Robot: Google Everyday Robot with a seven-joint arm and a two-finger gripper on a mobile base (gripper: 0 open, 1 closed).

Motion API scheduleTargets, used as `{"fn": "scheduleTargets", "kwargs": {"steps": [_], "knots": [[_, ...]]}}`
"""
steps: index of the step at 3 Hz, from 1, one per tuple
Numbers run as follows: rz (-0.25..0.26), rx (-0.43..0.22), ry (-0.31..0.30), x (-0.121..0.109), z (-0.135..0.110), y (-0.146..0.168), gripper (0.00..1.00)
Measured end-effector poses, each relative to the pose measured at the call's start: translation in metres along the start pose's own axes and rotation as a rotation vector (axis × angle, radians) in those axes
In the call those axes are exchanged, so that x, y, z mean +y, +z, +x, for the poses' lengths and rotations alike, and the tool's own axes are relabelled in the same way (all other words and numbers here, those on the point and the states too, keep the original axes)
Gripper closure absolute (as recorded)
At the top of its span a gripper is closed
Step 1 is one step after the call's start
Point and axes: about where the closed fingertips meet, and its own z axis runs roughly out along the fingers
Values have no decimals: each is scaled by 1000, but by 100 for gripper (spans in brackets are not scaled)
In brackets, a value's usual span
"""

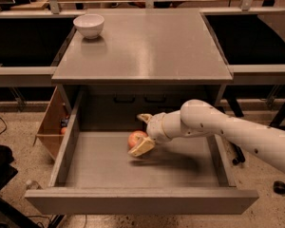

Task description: Pick apple from top drawer and place on counter

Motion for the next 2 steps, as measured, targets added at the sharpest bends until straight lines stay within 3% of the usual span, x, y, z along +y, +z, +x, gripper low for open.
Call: {"fn": "scheduleTargets", "kwargs": {"steps": [1,2], "knots": [[-39,50,-32,0,7,10,42],[-44,55,-35,0,8,12,66]]}}
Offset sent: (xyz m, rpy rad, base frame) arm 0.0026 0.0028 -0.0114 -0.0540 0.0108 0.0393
